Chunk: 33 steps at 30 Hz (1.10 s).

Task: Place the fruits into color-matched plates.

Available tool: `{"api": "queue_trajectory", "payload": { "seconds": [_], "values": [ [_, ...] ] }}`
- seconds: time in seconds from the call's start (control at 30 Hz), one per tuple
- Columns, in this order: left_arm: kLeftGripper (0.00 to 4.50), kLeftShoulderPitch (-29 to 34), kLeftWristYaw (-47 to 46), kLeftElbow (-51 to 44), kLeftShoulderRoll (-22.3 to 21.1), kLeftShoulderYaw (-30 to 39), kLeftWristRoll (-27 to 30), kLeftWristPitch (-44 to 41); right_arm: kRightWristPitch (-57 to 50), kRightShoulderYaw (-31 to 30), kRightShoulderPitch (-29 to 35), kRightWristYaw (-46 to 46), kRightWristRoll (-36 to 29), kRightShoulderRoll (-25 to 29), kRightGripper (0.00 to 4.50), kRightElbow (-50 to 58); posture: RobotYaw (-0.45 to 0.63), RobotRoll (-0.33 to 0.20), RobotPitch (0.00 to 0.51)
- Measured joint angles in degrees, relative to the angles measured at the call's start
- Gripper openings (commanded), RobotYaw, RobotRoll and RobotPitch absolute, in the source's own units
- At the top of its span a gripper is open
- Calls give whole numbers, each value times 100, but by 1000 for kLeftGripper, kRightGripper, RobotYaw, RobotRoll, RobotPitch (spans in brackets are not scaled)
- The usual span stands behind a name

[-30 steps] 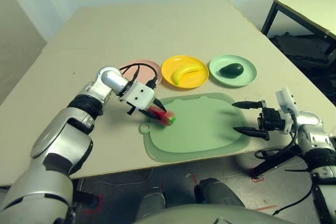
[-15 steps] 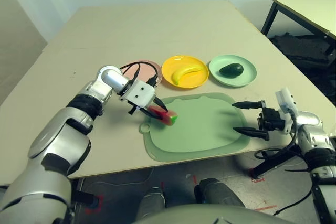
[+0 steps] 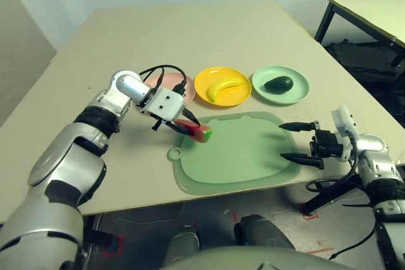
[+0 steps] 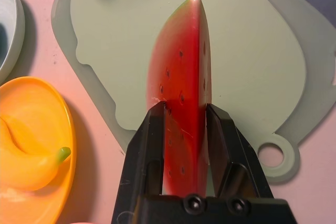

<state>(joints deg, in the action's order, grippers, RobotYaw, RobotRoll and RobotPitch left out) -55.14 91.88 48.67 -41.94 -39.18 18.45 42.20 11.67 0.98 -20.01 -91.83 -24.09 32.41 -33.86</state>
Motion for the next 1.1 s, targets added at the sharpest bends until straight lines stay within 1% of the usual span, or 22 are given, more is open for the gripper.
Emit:
{"api": "queue_trajectory", "payload": {
  "seconds": [0.3,0.47,0.63,0.8,0.87,1.1],
  "values": [
    [1119,-396,0,589,11,148,-101,74,0,1,-16,-11,9,-1,4500,-1,-220,0,0],
    [1119,-623,0,1052,56,304,-390,249,1,0,-20,-11,12,-1,4500,-1,-223,0,0],
    [1119,-873,-3,1707,142,736,-967,467,-100,43,-25,84,-13,-17,4500,7,-225,0,0],
    [1119,-944,-224,2110,151,1132,-1495,508,-396,207,-108,346,-108,-75,4500,113,-227,0,0],
    [1119,-958,-426,2206,139,1213,-1757,518,-450,237,-133,387,-124,-77,4500,192,-226,0,2],
    [1118,-992,-1573,2493,-2,1298,-2800,510,-625,261,-60,464,-139,-81,4500,447,-233,0,21]
  ]
}}
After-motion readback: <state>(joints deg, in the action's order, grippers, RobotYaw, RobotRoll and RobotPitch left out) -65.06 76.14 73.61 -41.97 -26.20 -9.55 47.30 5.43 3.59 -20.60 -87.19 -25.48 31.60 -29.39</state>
